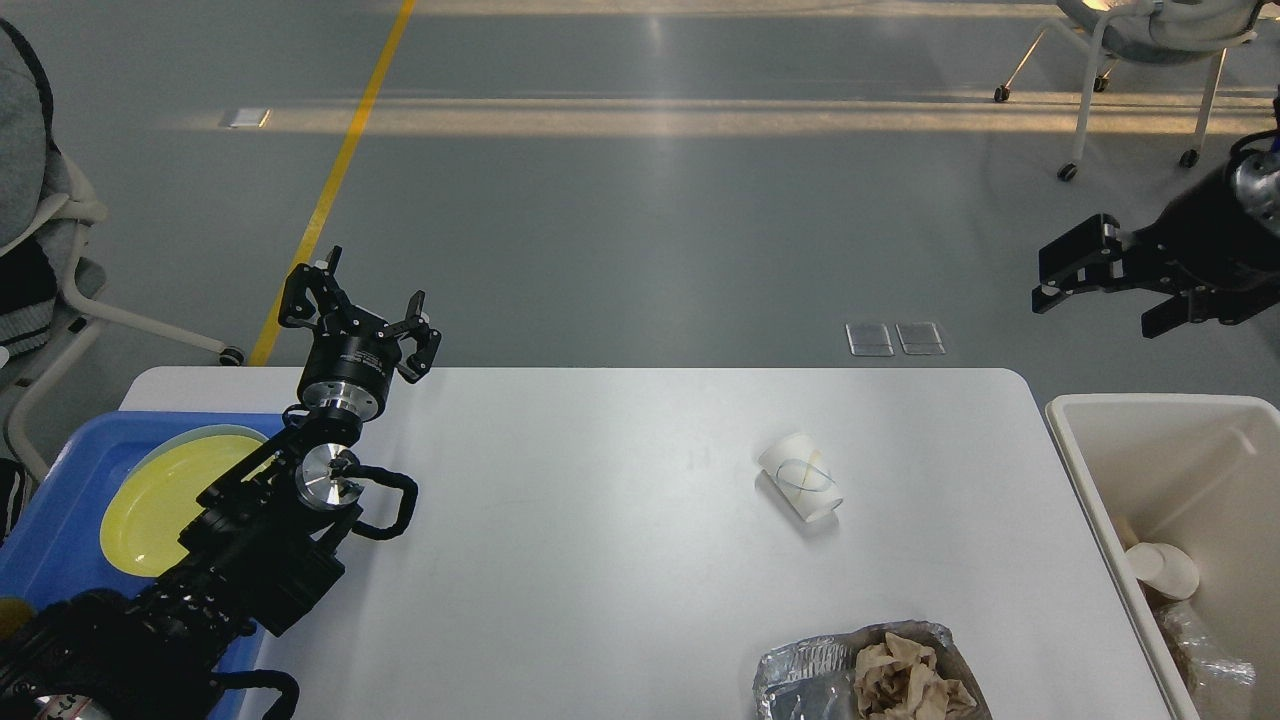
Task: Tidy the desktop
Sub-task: 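Raise the right gripper and bring it over the second white cup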
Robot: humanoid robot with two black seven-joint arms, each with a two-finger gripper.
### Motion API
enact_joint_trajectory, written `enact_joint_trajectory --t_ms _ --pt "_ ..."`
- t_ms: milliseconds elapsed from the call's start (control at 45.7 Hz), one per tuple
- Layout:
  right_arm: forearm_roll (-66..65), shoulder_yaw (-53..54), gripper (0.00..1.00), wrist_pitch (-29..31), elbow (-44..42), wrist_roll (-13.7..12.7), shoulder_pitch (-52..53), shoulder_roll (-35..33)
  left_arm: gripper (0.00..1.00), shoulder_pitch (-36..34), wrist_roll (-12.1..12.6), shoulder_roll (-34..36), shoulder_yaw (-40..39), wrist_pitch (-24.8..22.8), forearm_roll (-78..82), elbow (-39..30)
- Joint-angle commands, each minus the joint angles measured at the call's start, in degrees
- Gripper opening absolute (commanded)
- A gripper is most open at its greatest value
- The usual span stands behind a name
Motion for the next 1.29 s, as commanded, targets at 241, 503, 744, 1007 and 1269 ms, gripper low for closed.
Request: enact_joint_trajectory --t_ms 241,503,744,1007,1269 --pt "1.32 13.52 1.0 4.82 0.31 -0.01 15.73 -0.25 1.0 -0.02 0.0 0.0 0.0 0.04 0.0 0.0" --pt "2.9 20.38 1.0 4.82 0.31 -0.09 18.55 0.01 1.0 -0.02 0.0 0.0 0.0 0.04 0.0 0.0" --pt "2.37 20.21 1.0 4.82 -0.65 -0.45 11.62 1.68 1.0 -0.02 0.0 0.0 0.0 -0.05 0.0 0.0" --pt "1.85 18.37 1.0 4.82 -3.64 -0.8 -5.25 6.34 1.0 -0.02 0.0 0.0 0.0 0.04 0.0 0.0" --pt "1.85 13.18 1.0 -17.46 -4.96 -0.8 -20.37 13.1 1.0 -0.02 0.0 0.0 0.0 0.04 0.0 0.0"
